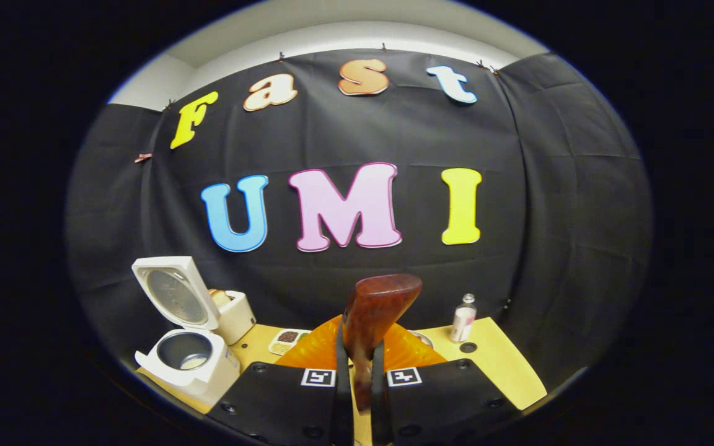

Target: Close the left gripper, press the button to open the rice cooker; take a wooden spoon from the chopstick holder with the right hand, scoop a spoonful of rice and pour it into the rice cooker, then put the wooden spoon back into the chopstick holder.

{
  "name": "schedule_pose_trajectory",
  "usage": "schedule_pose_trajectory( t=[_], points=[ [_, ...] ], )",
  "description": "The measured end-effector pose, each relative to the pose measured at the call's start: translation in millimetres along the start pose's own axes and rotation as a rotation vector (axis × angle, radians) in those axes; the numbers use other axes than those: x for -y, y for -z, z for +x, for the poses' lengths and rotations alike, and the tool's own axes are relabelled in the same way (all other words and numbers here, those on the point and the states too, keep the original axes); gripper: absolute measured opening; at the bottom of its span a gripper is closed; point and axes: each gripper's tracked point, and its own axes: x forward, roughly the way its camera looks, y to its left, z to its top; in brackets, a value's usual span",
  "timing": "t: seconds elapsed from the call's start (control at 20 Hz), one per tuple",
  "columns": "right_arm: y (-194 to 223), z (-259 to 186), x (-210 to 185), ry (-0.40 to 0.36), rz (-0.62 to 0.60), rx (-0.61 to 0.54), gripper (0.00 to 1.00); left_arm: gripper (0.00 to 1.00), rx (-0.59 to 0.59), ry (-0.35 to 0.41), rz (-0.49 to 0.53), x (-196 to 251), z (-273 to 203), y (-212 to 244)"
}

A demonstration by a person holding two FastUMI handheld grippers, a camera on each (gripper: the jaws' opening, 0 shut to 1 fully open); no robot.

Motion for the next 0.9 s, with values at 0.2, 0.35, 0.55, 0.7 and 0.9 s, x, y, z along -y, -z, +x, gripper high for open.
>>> schedule_pose_trajectory(
  t=[0.2,0.35,0.55,0.7,0.9],
  points=[
    [22,-2,57,0.054,0.041,-0.049,0.15,0.95,-0.008,-0.027,0.004,18,3,-2],
    [43,-3,94,0.099,0.057,-0.085,0.16,0.95,-0.011,-0.042,0.004,32,7,-4],
    [73,-3,130,0.131,0.112,-0.145,0.16,0.95,-0.008,-0.063,0.028,51,15,-6],
    [102,-4,153,0.168,0.148,-0.188,0.16,0.95,-0.008,-0.074,0.031,67,21,-6],
    [149,-3,170,0.193,0.201,-0.261,0.16,0.95,-0.003,-0.076,0.026,90,25,-7]
  ],
)
